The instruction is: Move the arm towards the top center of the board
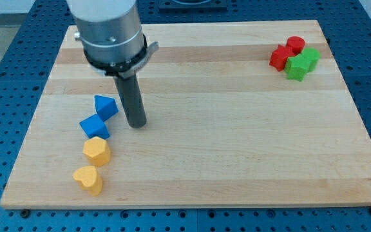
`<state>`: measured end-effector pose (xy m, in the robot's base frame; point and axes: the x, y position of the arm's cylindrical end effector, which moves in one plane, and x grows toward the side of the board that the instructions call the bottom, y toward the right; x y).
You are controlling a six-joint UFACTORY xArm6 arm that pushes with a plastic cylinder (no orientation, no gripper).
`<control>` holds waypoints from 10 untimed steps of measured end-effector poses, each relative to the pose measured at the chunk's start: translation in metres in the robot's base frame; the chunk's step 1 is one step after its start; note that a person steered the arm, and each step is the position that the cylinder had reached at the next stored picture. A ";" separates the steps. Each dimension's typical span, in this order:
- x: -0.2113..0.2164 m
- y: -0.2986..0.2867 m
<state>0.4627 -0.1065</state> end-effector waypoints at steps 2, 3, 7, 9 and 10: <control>-0.031 -0.006; -0.031 -0.006; -0.077 0.084; -0.098 0.085; -0.120 0.098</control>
<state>0.3425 -0.0090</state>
